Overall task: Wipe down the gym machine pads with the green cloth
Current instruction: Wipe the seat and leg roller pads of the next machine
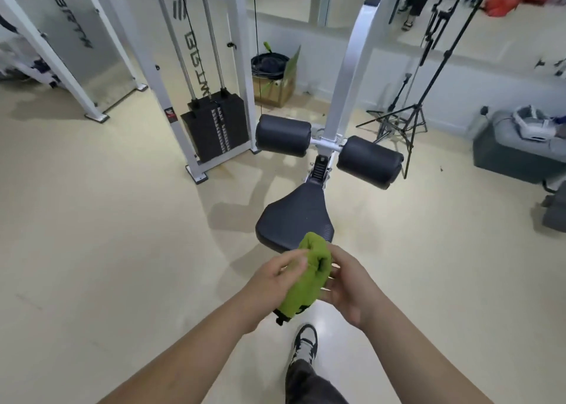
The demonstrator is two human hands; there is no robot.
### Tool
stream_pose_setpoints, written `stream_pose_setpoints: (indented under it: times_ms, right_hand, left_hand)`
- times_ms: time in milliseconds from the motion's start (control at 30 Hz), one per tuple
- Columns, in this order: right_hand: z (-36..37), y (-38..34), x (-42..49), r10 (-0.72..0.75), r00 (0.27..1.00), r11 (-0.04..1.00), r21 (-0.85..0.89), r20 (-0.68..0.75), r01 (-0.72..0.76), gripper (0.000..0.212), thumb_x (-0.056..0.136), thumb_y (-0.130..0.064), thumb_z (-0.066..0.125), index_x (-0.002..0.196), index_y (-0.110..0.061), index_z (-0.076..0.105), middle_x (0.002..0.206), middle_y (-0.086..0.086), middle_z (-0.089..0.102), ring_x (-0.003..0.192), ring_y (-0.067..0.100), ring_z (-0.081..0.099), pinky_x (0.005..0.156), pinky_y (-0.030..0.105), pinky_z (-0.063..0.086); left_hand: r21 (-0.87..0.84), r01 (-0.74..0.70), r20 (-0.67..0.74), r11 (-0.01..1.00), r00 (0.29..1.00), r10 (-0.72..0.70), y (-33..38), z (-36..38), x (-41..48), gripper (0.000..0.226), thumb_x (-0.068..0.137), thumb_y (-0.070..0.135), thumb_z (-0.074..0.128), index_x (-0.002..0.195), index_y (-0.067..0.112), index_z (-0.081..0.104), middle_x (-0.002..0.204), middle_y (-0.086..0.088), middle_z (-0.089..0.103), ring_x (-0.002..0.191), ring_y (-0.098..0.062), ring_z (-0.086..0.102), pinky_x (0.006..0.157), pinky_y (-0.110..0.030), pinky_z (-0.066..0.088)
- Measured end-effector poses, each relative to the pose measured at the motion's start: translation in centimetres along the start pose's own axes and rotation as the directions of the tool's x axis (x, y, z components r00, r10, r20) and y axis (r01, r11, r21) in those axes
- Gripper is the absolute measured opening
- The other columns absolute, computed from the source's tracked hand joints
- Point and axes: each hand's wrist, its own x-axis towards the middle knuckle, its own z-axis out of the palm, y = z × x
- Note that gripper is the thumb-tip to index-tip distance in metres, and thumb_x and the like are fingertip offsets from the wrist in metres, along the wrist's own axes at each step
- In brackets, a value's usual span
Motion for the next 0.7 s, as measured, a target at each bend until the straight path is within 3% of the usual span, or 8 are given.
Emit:
stream_pose_setpoints:
  times_ms: [100,233,300,367,467,567,700]
  right_hand:
    - [-1.3,-3.4,4.9,0.046,0.998,0.999,-0.029,0.039,-0.045,0.035,0.094,-0.042,0.068,0.106,-0.013,0.083,0.109,0.013,0.078,0.103,0.031,0.074,0.097,0.049,0.059]
    - [-2.6,-6.6,10.9,0.109,0.994,0.985,-0.138,0.016,-0.106,0.048,0.091,-0.046,0.073,0.118,-0.005,0.075,0.115,0.021,0.076,0.103,0.03,0.075,0.095,0.048,0.061]
    - [-3.2,-8.4,14.6,0.12,0.993,0.969,-0.217,-0.002,-0.118,0.056,0.091,-0.05,0.072,0.117,0.0,0.068,0.105,0.02,0.076,0.083,0.027,0.072,0.077,0.04,0.064]
    - [-3.7,-9.9,18.2,0.114,0.993,0.934,-0.336,-0.04,-0.121,0.041,0.094,-0.05,0.066,0.1,-0.01,0.065,0.086,0.01,0.065,0.069,0.023,0.057,0.063,0.03,0.054]
    - [-5.4,-10.4,24.5,0.111,0.987,0.858,-0.491,-0.113,-0.152,0.032,0.099,-0.047,0.06,0.094,-0.017,0.068,0.089,-0.001,0.061,0.073,0.018,0.055,0.059,0.026,0.047]
    - [-7.4,-9.0,30.4,0.087,0.973,0.859,-0.478,-0.214,-0.182,0.027,0.104,-0.04,0.056,0.115,-0.019,0.068,0.109,0.004,0.066,0.08,0.019,0.057,0.066,0.027,0.045]
    - [-9.2,-6.7,37.0,0.181,0.93,0.784,-0.524,-0.321,-0.333,0.054,0.107,-0.044,0.044,0.155,-0.02,0.037,0.15,0.011,0.044,0.128,0.034,0.05,0.098,0.038,0.041]
  left_hand:
    - [-0.202,0.132,-0.043,0.97,0.989,-0.144,1.6,0.4,5.9,0.032,0.106,0.052,0.045,0.115,0.039,0.072,0.116,0.004,0.076,0.106,-0.014,0.073,0.091,-0.036,0.056]
    - [-0.168,0.144,-0.159,0.975,0.972,-0.171,1.9,0.8,12.4,0.018,0.092,0.048,0.071,0.107,0.039,0.066,0.114,0.004,0.074,0.097,-0.012,0.074,0.076,-0.03,0.058]
    - [-0.126,0.132,-0.176,0.983,0.972,-0.153,2.3,0.3,16.0,0.024,0.087,0.042,0.079,0.105,0.04,0.064,0.11,0.004,0.073,0.093,-0.01,0.074,0.073,-0.027,0.058]
    - [-0.04,0.146,-0.214,0.989,0.965,-0.151,2.1,-0.5,19.7,0.033,0.083,0.032,0.083,0.106,0.035,0.06,0.108,0.004,0.072,0.089,-0.007,0.072,0.073,-0.024,0.057]
    - [0.109,0.172,-0.271,0.979,0.953,-0.137,0.0,-2.4,26.1,0.045,0.082,0.027,0.083,0.115,0.033,0.053,0.114,0.006,0.066,0.092,0.0,0.067,0.085,-0.025,0.057]
    - [0.295,0.26,-0.321,0.919,0.933,-0.162,-1.8,-5.1,32.6,0.082,0.079,0.045,0.08,0.147,0.037,0.035,0.132,0.013,0.06,0.117,-0.013,0.062,0.105,-0.036,0.049]
    - [0.544,0.146,-0.371,0.826,0.925,0.081,-4.0,-8.1,40.0,0.066,0.088,0.049,0.07,0.145,0.028,0.044,0.124,0.001,0.067,0.114,-0.024,0.062,0.095,-0.035,0.049]
